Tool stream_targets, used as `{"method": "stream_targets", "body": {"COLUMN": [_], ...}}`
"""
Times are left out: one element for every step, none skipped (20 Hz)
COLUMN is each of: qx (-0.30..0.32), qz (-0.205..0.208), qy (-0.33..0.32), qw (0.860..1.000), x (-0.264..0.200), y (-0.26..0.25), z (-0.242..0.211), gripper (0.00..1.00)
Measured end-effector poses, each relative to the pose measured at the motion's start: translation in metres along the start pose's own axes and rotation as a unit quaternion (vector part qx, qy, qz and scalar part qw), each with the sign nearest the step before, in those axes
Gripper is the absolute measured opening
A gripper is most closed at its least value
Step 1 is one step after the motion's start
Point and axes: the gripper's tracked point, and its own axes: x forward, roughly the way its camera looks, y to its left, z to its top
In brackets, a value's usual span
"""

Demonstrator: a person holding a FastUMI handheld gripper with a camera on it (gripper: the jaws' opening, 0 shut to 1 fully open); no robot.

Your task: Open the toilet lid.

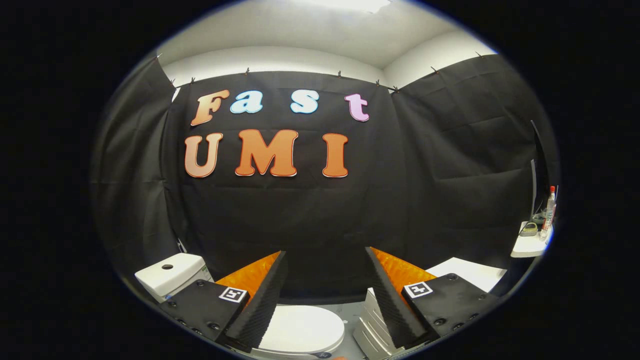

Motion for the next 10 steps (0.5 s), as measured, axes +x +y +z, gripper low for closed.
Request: {"method": "stream_targets", "body": {"qx": [0.0,0.001,0.001,0.001,0.001,0.001,0.002,0.004,0.008,0.011], "qz": [-0.001,-0.001,-0.001,0.0,0.0,-0.001,-0.002,-0.003,-0.003,-0.003], "qy": [-0.001,-0.002,-0.003,-0.003,-0.003,-0.004,-0.004,-0.003,-0.002,0.0], "qw": [1.0,1.0,1.0,1.0,1.0,1.0,1.0,1.0,1.0,1.0], "x": [-0.0005,-0.0015,-0.0036,-0.0031,-0.0044,-0.0055,-0.0064,-0.0053,-0.005,-0.0053], "y": [-0.002,-0.003,-0.0041,-0.0037,-0.0051,-0.0066,-0.0079,-0.0087,-0.0096,-0.01], "z": [0.0001,0.002,0.0025,0.0036,0.0033,0.0025,0.0019,0.0014,-0.0004,-0.0015], "gripper": [0.98,0.98,0.98,0.98,0.98,0.98,0.98,0.98,0.98,0.98]}}
